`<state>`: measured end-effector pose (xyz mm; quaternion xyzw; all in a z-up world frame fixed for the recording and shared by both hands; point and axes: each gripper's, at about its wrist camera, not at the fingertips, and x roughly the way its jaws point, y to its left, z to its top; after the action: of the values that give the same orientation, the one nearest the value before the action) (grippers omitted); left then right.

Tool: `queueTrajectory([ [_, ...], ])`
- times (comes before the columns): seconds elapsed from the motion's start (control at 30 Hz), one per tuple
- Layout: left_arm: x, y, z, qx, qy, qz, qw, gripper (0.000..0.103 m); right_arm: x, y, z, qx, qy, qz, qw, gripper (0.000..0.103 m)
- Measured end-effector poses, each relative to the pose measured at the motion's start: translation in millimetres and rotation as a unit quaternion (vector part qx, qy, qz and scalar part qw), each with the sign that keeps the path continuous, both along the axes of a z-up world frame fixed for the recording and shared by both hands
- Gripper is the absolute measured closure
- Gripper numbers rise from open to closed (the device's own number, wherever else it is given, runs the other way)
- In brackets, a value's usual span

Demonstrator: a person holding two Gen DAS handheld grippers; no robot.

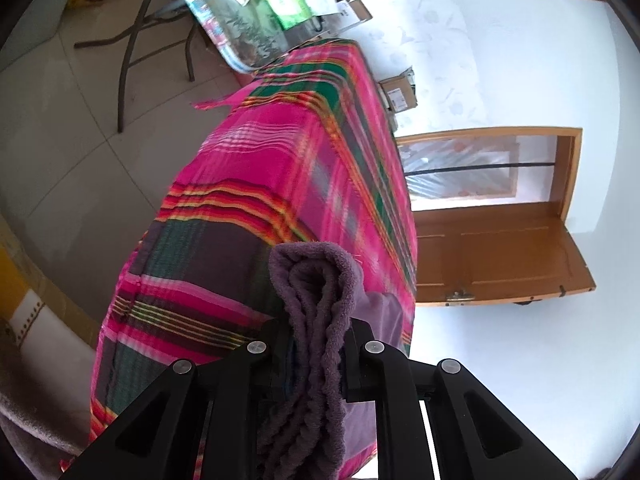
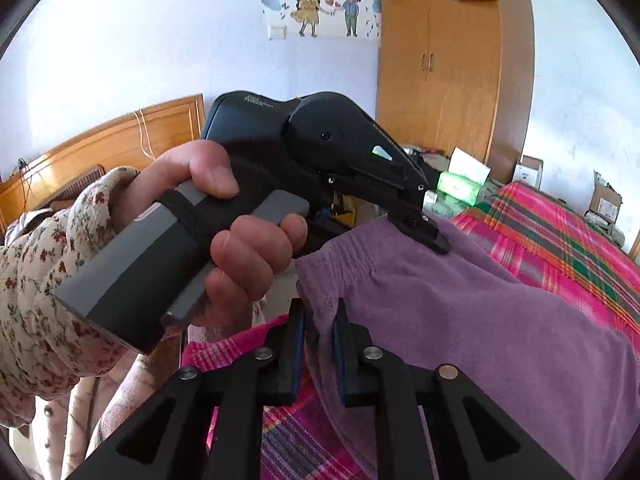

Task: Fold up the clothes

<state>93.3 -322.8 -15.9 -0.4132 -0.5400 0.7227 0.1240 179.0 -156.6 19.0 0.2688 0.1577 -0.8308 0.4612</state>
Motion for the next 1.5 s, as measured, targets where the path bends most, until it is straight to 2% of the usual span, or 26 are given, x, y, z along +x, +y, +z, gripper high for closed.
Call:
queueTrajectory([
  [0.4,-11,41,56,-0.052,0.039,-0.014,0.9978,0.086,9,59,41,-0.089,0.021,-0.019,0.996,0.090],
  [0.73,-34,97,86,-0.071,0.062,-0.062,0.9936,0.086,6,117,60,-0.140,0.017,-0.060,0.988,0.090],
  [1.2,-74,182,107,-0.075,0.078,-0.138,0.9844,0.086,-17,204,77,-0.201,-0.005,-0.138,0.970,0.090],
  [1.5,-96,223,100,-0.085,0.059,-0.177,0.9788,0.085,-20,244,71,-0.214,-0.020,-0.172,0.961,0.090],
])
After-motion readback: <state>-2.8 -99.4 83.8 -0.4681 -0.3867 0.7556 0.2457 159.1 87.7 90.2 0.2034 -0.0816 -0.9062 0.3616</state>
